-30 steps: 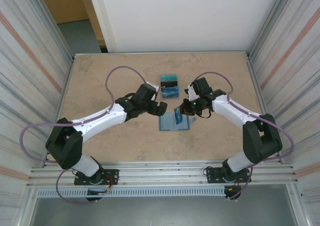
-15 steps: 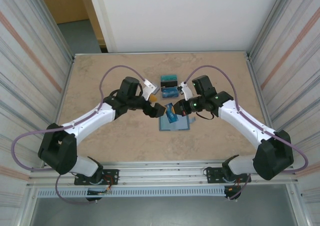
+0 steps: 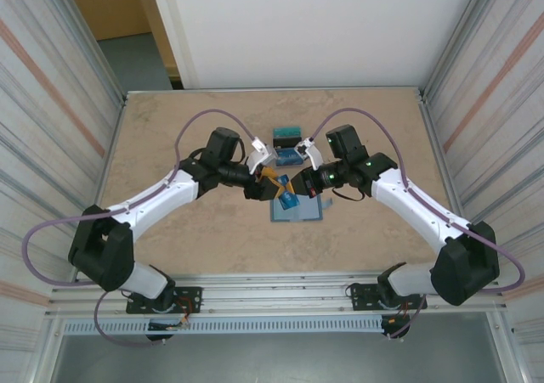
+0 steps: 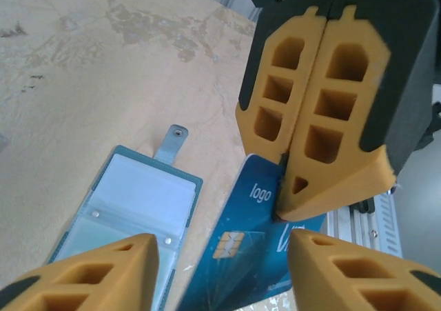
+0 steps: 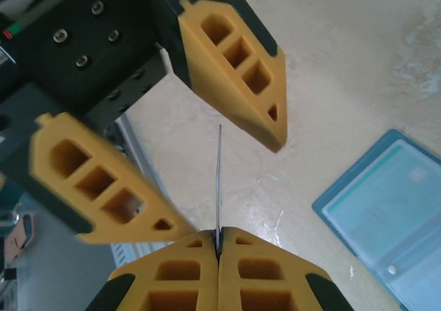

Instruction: Take the credit cards out of the card holder

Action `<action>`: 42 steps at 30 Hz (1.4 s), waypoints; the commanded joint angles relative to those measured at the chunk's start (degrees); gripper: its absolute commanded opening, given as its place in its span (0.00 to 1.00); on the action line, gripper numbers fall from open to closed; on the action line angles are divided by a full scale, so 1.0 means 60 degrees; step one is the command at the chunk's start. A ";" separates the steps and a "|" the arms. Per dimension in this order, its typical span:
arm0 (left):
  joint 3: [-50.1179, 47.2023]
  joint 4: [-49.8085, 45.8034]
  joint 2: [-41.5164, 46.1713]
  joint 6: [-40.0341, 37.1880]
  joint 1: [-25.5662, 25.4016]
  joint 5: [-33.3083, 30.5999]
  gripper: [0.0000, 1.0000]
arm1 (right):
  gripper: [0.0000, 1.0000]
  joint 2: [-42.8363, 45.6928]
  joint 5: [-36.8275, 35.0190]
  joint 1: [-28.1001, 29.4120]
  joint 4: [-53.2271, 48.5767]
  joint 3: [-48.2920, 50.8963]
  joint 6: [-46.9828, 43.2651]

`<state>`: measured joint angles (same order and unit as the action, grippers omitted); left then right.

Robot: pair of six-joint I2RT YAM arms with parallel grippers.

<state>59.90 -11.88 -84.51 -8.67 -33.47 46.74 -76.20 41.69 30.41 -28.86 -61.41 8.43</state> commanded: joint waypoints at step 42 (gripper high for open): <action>-0.3053 0.6939 0.3319 0.6747 0.0026 -0.1861 0.00 | 0.50 0.1663 0.1288 -0.0646 1.0835 0.3938 0.5820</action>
<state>42.37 24.10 -66.28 28.10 -33.63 35.90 -65.25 45.32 25.50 29.32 -34.11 41.17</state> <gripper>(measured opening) 0.057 0.507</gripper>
